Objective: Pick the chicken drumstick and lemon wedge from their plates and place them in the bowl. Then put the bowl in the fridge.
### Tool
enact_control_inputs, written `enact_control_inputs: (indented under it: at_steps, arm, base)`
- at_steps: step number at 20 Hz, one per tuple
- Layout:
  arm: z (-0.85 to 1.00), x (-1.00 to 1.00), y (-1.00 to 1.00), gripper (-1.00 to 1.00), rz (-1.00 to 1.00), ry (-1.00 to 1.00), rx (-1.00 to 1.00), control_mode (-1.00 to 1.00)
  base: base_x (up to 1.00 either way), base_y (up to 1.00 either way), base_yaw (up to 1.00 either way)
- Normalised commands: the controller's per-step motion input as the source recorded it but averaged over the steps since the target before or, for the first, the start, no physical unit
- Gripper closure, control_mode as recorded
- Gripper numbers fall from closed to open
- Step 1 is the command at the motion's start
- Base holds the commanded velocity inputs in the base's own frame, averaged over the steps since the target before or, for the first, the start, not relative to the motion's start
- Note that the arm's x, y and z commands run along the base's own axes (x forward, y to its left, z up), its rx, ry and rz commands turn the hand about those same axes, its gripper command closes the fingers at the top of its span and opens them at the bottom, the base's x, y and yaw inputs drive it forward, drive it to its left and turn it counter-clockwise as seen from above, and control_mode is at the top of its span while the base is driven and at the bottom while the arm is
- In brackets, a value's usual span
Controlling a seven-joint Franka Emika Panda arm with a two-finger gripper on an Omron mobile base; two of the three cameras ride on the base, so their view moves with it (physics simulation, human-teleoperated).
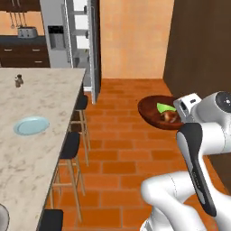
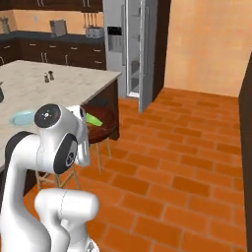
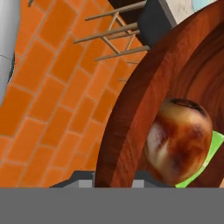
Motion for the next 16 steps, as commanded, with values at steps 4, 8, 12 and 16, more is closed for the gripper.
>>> enact_control_inputs:
  at_steps: [4,8,12,16]
  arm:
    - [0.0,0.0,0.0,1.0,0.0,0.0,0.0,1.0]
    - [0.0,0.0,0.0,1.0,0.0,0.0,0.0,1.0]
    - [0.0,0.0,0.0,1.0,0.0,0.0,0.0,1.0]
    - [0.0,0.0,0.0,1.0,0.0,0.0,0.0,1.0]
  base:
    - [-1.0,0.04,-0.38]
    - [-1.0,-0.1,-0.3]
    - [-1.0,-0.19,-0.26]
    - [-1.0,-0.17,-0.24]
